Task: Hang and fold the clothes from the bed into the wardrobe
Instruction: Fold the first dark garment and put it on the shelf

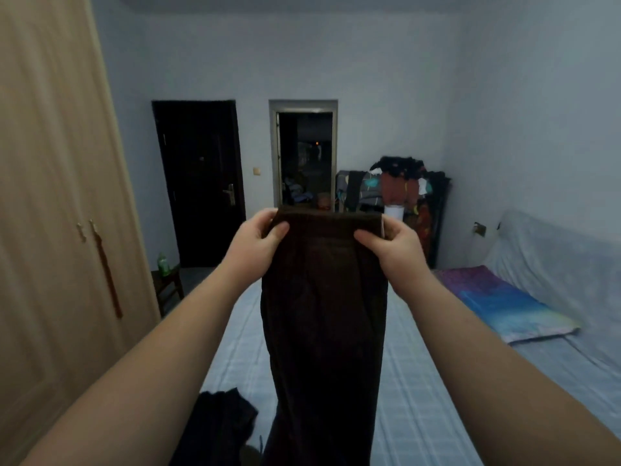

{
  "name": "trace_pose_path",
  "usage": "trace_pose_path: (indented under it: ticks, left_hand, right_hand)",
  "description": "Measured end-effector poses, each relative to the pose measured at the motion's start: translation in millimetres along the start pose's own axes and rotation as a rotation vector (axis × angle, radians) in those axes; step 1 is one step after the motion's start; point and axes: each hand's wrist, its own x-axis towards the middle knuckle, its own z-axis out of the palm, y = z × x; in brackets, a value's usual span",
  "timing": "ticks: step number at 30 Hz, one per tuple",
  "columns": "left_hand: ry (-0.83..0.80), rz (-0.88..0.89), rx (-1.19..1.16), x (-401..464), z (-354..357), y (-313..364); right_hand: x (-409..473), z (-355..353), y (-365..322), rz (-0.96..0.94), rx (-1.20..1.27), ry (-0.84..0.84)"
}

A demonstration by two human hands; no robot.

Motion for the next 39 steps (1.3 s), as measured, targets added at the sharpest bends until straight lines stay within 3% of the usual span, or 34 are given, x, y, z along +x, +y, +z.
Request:
trace_pose_path:
  ticks: [12,19,25,30,32,35,39]
  left_hand:
    - [0.139,0.435,0.094,59,-44,146]
    - [0.159,0.487,0.057,51,-46,160]
    - [0.049,0.351,0.052,58,-29,101]
    - [-0.104,0.117,0.010,72,1,26]
    - [-0.120,0.020,0.052,79,17,-14]
    - [-0.094,-0.041,0.314,92,43,-85]
    - [-0.070,-0.257,0.266,94,85,-191]
  right_hand:
    - [52,-6,-169,-0.296,-0.043,-0.017]
    - [36,-8,-193,-0.338,-0.026,-0.018]
    - [55,-15,-130,-0.228,-0.113,-0.017]
    - [76,-27,-44,-0.071,-0.222,-0.039]
    - [84,-33,-3,0.015,-0.276,-0.065]
    - [97,-40,70,0.137,-0.360,-0.111]
    - [116,-41,192,0.262,-0.436,-0.081]
